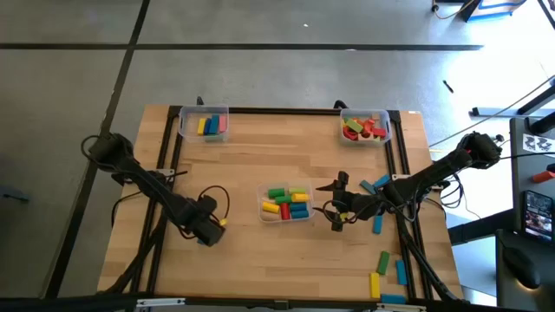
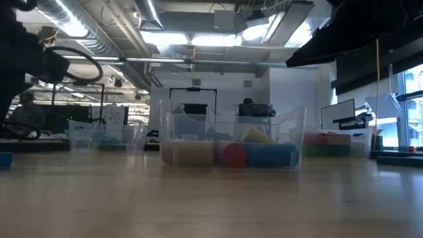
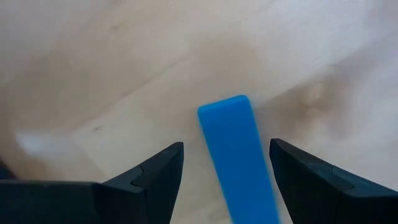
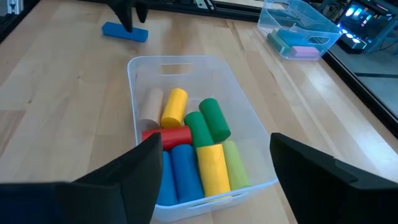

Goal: Sort blocks by size
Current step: Put the blue rectangular block into the top left transparent bin

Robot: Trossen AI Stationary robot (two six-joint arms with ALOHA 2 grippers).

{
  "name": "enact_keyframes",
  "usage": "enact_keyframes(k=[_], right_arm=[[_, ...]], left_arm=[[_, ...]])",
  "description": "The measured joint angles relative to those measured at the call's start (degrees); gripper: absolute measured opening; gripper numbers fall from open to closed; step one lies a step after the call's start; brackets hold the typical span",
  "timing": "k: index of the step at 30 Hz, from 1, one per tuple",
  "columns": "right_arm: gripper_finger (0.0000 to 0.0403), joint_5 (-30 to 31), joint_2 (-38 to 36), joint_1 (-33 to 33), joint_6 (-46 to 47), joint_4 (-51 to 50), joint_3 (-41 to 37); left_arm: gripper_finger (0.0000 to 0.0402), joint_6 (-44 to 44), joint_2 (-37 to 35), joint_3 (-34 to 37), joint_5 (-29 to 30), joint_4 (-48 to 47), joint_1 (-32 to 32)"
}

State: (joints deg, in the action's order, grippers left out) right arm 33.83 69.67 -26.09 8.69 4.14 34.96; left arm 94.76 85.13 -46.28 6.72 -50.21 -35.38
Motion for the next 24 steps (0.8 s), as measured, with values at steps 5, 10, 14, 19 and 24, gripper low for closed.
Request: enact_keyframes(k=[5,10,14,19,24], right_arm=[[0.0285,-0.34,0.00,-0.01,0.00,-0.02,0.00],[0.0285,-0.36,0.00,-0.02,0.00,-0.02,0.01],[0.0285,-0.36,0.00,0.01,0.00,-0.02,0.02],[0.0285,-0.35,0.00,-0.02,0.00,-0.02,0.00],[0.0285,-0.34,0.00,-0.02,0.00,-0.02,0.02]], left_arm=[[0.0233,-0.47,1.87,0.00,0.00,1.75,-0.22],[0.0233,-1.95,3.15,-0.04,-0.08,3.05,-0.23],[0.0233,-2.13,4.57,-0.04,-0.41,3.04,-0.24],[0.0233,-4.39,5.96,-0.08,-1.10,5.31,-0.24],[0.0227,-5.62,6.42,-0.17,-1.53,5.85,-0.22]])
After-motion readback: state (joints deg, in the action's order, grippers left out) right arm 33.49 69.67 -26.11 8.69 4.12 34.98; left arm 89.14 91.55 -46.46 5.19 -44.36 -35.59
